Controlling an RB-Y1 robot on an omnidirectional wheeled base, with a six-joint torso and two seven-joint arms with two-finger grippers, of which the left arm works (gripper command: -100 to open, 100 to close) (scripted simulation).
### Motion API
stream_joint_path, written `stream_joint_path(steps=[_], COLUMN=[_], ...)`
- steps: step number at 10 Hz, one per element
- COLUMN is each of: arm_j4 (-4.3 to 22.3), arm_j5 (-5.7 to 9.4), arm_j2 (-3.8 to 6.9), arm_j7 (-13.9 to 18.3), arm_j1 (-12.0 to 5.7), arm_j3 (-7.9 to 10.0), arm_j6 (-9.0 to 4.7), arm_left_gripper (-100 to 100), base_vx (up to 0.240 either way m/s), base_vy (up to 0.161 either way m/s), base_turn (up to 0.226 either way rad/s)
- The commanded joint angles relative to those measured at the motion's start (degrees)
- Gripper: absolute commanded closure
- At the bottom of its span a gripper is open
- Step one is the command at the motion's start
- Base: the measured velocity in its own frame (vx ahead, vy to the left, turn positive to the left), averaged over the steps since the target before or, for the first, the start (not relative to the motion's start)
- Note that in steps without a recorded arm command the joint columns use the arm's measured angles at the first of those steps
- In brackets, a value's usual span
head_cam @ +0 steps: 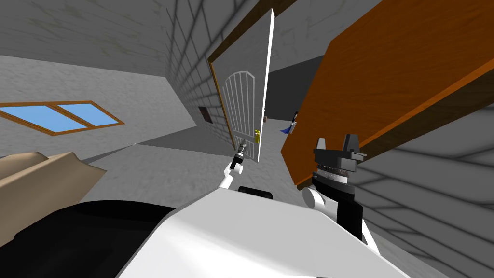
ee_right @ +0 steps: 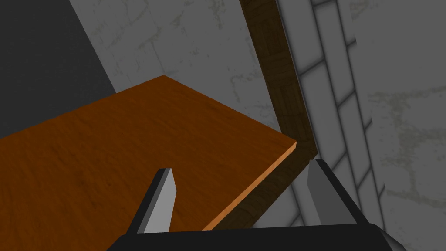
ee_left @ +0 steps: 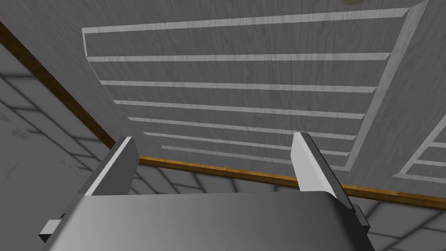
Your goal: Push the door open
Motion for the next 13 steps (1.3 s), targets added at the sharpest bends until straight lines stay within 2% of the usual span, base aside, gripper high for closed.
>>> stream_joint_path(steps=[1,5,6,13], arm_j4=[1.7,9.1,9.2,21.1], arm_j5=[0.12,1.18,1.18,2.87], arm_j2=[-0.27,-0.79,-0.79,-2.27], arm_j7=[-0.1,0.3,0.3,0.8], arm_j1=[-0.82,-5.14,-5.14,-11.99], arm_j3=[-0.19,-1.31,-1.31,-3.08], arm_j6=[-0.21,-0.32,-0.32,-0.49], arm_left_gripper=[-100,-100,-100,-100], base_vx=[0.049,0.07,0.051,0.077], base_vy=[0.049,0.064,0.055,0.073], base_turn=[-0.02,-0.065,-0.028,-0.062])
